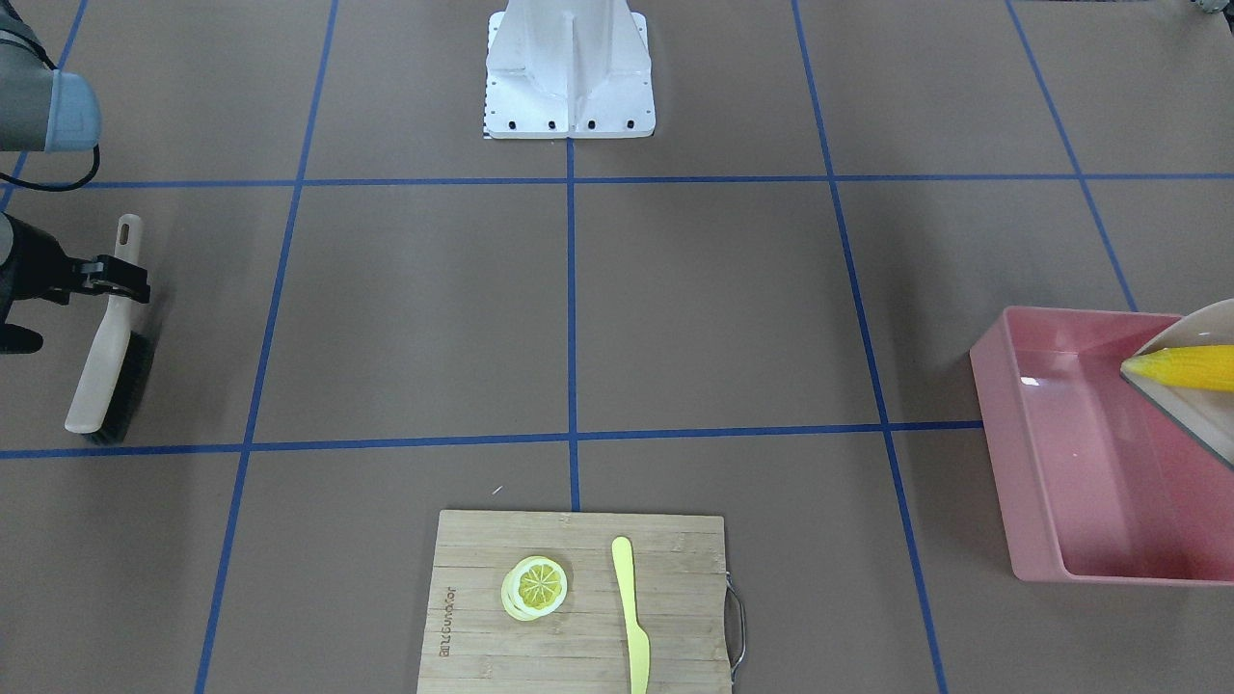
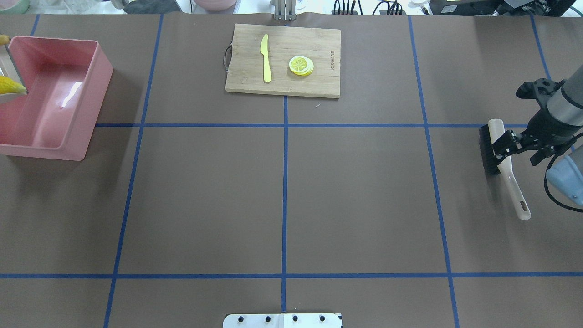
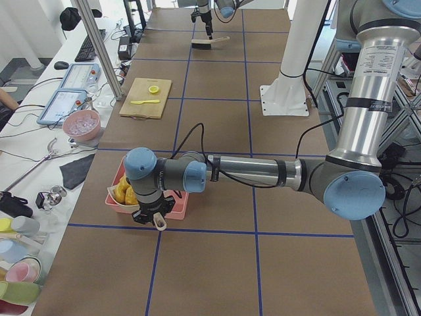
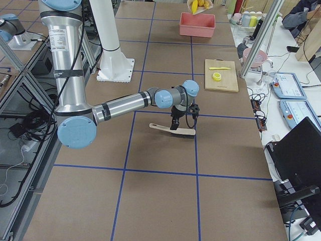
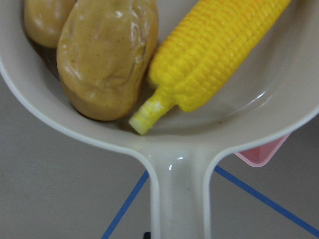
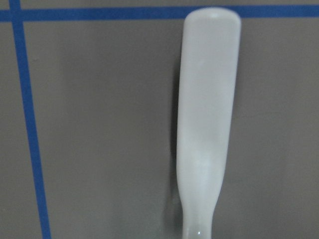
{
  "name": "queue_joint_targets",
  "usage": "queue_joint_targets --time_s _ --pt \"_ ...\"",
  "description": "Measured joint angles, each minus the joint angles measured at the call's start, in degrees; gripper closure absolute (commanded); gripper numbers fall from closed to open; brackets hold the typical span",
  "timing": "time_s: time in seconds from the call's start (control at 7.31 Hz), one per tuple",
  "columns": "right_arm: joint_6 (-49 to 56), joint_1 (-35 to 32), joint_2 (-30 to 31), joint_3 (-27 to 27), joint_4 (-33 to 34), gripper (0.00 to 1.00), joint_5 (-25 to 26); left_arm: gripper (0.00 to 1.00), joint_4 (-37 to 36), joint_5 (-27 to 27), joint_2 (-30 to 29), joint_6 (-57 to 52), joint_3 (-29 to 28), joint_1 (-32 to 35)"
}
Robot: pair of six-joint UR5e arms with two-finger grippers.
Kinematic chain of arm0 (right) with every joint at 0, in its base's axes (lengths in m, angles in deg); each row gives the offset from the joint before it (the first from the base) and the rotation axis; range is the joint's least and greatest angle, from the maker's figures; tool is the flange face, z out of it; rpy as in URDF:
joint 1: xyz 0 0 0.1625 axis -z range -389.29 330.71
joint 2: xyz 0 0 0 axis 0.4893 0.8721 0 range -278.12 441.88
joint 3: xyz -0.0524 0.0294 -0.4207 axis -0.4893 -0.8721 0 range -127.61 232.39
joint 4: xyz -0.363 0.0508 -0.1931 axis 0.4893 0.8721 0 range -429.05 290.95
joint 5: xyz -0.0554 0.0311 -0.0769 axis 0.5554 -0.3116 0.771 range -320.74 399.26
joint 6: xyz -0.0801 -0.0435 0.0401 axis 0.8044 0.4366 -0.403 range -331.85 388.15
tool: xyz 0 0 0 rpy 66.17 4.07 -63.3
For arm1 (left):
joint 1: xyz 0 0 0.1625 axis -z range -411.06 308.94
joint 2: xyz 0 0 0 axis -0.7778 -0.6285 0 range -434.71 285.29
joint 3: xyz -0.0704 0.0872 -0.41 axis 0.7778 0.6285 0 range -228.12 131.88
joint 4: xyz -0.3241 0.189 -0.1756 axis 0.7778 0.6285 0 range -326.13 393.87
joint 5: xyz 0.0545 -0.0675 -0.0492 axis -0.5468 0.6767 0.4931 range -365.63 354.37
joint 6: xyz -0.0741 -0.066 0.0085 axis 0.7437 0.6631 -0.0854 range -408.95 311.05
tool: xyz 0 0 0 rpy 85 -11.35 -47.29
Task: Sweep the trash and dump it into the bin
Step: 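Tip the dustpan to pour the corn, potato and ginger into the pink bin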
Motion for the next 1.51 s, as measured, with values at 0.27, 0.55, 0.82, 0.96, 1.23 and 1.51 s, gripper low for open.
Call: queue_joint_targets --time_s 0.27,0.55,0.82,0.96,1.23,1.51 --pt "5.96 -4.86 -0.49 -1.36 -0.06 0.0 7.01 1.0 -2.26 -2.69 -0.1 -1.05 1.09 -0.79" --pt "11.28 -11.62 0.25 -3.44 -0.04 0.0 9.52 1.0 -4.12 -4.9 -0.03 -1.39 3.14 -2.88" --pt "19.84 -18.89 3.34 -4.27 -0.09 0.0 9.95 1.0 -6.28 -6.92 1.27 -1.62 6.19 -4.22" --pt "23.08 -21.77 5.38 -4.22 -0.14 0.0 9.9 1.0 -6.66 -7.25 1.92 -2.23 6.91 -4.49" --pt "27.61 -25.66 8.53 -3.64 -0.16 0.0 9.68 1.0 -6.99 -7.46 2.53 -3.85 7.27 -4.7" --pt "29.98 -27.0 9.94 -3.02 -0.17 0.0 9.44 1.0 -8.82 -8.61 2.51 -6.51 7.49 -4.88"
